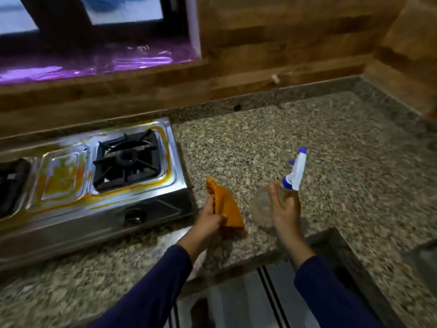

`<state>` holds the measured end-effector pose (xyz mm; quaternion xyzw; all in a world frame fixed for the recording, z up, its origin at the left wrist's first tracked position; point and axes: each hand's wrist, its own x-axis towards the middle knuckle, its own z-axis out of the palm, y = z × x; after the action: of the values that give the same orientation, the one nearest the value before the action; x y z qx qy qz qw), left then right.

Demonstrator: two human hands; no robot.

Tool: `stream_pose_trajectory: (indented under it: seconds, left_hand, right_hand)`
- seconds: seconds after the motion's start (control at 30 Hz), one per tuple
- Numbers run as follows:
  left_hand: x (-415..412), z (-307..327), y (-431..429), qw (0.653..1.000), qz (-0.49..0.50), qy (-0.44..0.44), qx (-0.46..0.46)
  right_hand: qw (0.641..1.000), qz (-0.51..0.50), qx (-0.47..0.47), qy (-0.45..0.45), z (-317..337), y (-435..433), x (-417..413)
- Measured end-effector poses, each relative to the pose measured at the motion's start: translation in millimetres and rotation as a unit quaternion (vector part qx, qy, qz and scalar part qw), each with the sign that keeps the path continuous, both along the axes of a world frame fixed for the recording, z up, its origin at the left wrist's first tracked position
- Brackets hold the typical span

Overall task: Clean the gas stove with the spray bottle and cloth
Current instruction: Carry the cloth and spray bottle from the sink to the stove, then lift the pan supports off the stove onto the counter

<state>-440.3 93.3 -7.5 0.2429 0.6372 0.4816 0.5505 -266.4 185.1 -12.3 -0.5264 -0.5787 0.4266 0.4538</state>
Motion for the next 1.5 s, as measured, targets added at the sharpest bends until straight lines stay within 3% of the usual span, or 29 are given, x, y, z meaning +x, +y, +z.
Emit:
stream_pose_trajectory:
  seconds: [0.1, 0.2, 0.37, 0.53, 0.6, 0.67, 0.77, 0.83, 0.9, 1.03, 1.17, 1.23, 1.33, 1.5]
  left_hand:
    - [-18.2, -7.8, 33.7, 0.999, 0.004, -0.034, 0.013]
    - [-28.6, -21.1, 50.3, 0.995, 0.044, -0.089, -0.029]
    - [-33.6, -43.8, 47.1, 0.994, 0.009, -0.076, -0.083]
    - [-23.9, -35.7, 42.8, 0.996, 0.043, 0.05, -0.063]
    - [-19.6, -31.8, 32.3, 0.987, 0.003, 0.151, -0.046]
    - [-18.3, -32.2, 21.2, 0.95, -0.091, 0.296, -0.04]
    - [-16.8, -39.4, 12.3, 0.844, -0.22, 0.488, -0.035]
    - [-16.1, -42.4, 10.3, 0.808, -0.289, 0.509, -0.063]
    - [-19.0, -43.1, 8.8, 0.8, -0.314, 0.506, -0.072]
    - [-28.9, -23.5, -4.5, 0.838, -0.22, 0.497, 0.045]
    - [-55.8, 9.0, -43.0, 0.785, -0.098, 0.583, 0.184]
    - [-78.7, 15.1, -72.0, 0.755, -0.035, 0.632, 0.171]
    - [-105.1, 12.7, -114.3, 0.739, 0.036, 0.669, 0.07]
    - [-133.2, 0.8, -156.9, 0.733, 0.074, 0.675, -0.039]
  right_hand:
    - [1.0, -0.019, 0.002, -0.014, -6.9, 21.8, -29.7]
    - [1.0, -0.012, -0.003, -0.026, -8.9, 34.9, -48.6]
    - [0.998, 0.0, 0.026, -0.065, -13.0, 37.8, -58.4]
    - [0.994, 0.009, 0.054, -0.093, -7.2, 31.0, -58.9]
    - [0.994, 0.014, 0.063, -0.087, -7.1, 28.3, -56.9]
    - [0.998, 0.0, 0.031, -0.048, -10.5, 21.1, -52.8]
    - [0.999, -0.03, 0.016, -0.036, -22.9, 3.5, -42.5]
    - [0.999, -0.027, 0.004, -0.035, -30.1, -8.0, -35.2]
    - [0.999, -0.022, 0.019, -0.043, -33.8, -17.7, -28.8]
    - [0.994, 0.046, 0.066, -0.073, -21.7, -28.1, -28.5]
    - [0.969, 0.206, 0.115, -0.077, 16.8, -27.7, -74.9]
    - [0.947, 0.275, 0.142, -0.086, 38.2, -24.3, -117.7]
    - [0.916, 0.339, 0.175, -0.127, 56.9, -17.5, -185.4]
    - [0.854, 0.371, 0.199, -0.305, 61.8, -15.8, -272.5]
